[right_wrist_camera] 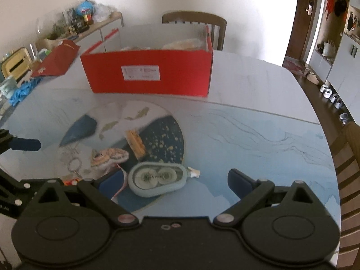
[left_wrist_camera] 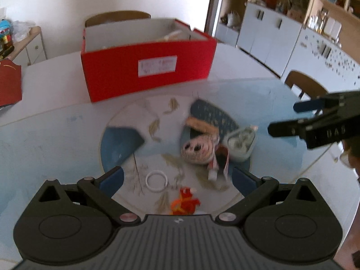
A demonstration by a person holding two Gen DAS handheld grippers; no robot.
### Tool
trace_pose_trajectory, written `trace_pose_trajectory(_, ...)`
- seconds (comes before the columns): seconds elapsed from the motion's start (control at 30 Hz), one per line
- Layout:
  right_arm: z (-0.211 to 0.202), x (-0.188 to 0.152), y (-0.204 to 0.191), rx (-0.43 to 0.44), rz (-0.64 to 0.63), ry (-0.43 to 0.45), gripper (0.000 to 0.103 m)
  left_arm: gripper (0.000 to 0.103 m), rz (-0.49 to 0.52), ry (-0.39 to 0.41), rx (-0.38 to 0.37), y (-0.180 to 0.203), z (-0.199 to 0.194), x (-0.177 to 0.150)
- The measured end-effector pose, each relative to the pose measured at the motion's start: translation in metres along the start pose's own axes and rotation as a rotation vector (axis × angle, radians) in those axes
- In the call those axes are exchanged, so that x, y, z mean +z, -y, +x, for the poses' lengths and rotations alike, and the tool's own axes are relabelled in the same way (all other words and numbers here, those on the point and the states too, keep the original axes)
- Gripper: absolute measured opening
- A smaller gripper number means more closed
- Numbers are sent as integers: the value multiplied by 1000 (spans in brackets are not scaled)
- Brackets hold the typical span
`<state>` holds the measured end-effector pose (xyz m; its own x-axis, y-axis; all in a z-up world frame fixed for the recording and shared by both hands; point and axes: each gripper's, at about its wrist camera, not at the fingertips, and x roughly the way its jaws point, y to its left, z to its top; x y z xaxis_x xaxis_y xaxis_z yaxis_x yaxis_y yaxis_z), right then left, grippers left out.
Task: Organize objects
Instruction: 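Grasp the red plush keyring toy with the left tool while the right tool grasps the white tape roller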
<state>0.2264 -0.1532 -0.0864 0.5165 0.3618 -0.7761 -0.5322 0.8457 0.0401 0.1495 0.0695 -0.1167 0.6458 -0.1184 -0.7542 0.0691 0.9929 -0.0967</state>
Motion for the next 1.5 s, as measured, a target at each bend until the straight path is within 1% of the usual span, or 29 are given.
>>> trace_pose_trajectory(0.23,20,-8,-3,-17,-14,-33,99,102,17,-31,24,-1,17,-12)
trace_pose_trajectory(0.53,41,-11,-9,-10,29,-78,99,102,-45,-53,13,-16,31,-21)
trace_pose_trajectory(0.77,51,-15,-14,-19,28,-106,99,102,-21,-63,24,-14,38,-23)
trace_pose_trajectory(0.87,54,-15,-16,-20,36,-113,99,101,5,-52,54,-11,38,-23)
trace_pose_trajectory(1.0,56,-15,-18,-26,54,-114,99,99,10,-45,41,-9,35,-23)
trace_pose_trajectory(1.07,58,-14,-18,-30,63,-116,98,95,16,-44,35,-8,34,-24)
trace_pose_trajectory(1.13,60,-14,-18,-35,70,-114,98,88,19,-45,25,-7,33,-24)
trace_pose_trajectory(1.17,61,-13,-19,-35,73,-115,98,85,19,-47,18,-7,33,-24)
trace_pose_trajectory(1.23,62,-12,-19,-38,79,-115,98,76,14,-56,-2,-6,34,-24)
trace_pose_trajectory(1.27,63,-12,-19,-39,84,-117,98,74,13,-61,-9,-6,35,-24)
trace_pose_trajectory(1.3,64,-11,-19,-38,90,-118,98,69,13,-64,-11,-5,35,-25)
trace_pose_trajectory(1.37,65,-10,-19,-41,100,-119,98,64,13,-66,-16,-4,35,-26)
trace_pose_trajectory(1.43,66,-10,-19,-45,108,-118,98,54,15,-67,-27,-4,34,-26)
trace_pose_trajectory(1.47,67,-9,-20,-48,112,-117,98,52,13,-67,-34,-4,33,-26)
trace_pose_trajectory(1.5,68,-9,-20,-52,117,-117,98,48,12,-68,-37,-4,33,-26)
